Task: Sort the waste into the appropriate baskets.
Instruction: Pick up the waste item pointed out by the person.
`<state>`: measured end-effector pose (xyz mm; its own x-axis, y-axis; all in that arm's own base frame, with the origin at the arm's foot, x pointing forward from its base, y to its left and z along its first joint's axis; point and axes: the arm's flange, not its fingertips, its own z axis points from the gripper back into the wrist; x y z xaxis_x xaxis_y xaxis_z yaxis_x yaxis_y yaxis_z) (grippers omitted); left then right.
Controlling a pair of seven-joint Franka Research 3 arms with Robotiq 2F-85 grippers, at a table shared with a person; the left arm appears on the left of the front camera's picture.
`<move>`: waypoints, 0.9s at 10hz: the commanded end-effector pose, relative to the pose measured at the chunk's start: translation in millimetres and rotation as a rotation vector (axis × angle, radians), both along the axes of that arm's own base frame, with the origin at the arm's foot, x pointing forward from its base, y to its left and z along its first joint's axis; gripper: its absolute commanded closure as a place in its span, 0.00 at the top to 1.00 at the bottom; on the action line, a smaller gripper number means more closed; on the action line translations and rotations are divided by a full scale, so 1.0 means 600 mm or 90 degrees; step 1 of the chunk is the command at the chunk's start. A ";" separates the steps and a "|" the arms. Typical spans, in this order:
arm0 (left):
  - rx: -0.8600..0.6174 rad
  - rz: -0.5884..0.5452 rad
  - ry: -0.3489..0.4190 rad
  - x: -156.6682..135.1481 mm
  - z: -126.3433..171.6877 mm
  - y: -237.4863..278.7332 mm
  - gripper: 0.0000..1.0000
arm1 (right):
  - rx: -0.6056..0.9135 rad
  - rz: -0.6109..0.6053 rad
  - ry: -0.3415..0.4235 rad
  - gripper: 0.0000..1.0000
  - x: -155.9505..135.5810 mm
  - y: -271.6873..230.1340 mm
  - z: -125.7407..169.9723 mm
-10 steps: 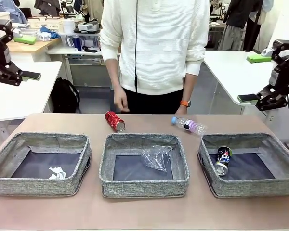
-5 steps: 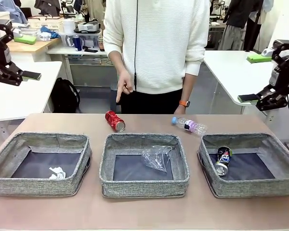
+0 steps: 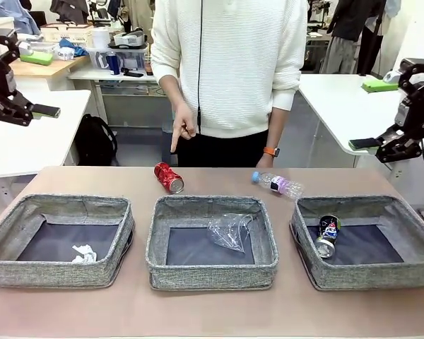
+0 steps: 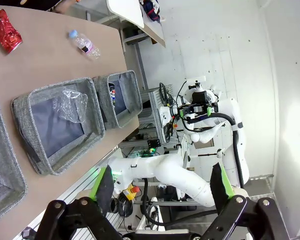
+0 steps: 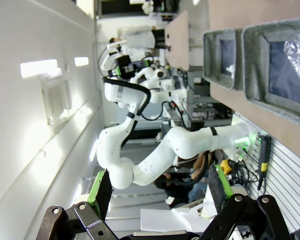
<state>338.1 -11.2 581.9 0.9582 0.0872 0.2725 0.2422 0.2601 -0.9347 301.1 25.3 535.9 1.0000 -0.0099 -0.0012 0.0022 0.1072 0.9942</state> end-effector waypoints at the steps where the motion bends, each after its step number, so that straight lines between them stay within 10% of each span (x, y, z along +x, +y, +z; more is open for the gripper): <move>1: 0.000 0.000 0.000 0.000 0.000 0.000 1.00 | 0.015 0.001 -0.009 1.00 0.000 0.000 0.004; 2: 0.174 0.140 0.039 0.015 0.005 -0.043 1.00 | 0.015 0.001 -0.009 1.00 0.000 0.000 0.004; 6: 0.645 0.176 0.054 0.120 -0.026 -0.266 1.00 | 0.015 0.001 -0.009 1.00 0.000 0.000 0.004; 9: 0.600 0.115 0.070 0.125 -0.036 -0.308 1.00 | 0.015 0.001 -0.009 1.00 0.000 0.000 0.004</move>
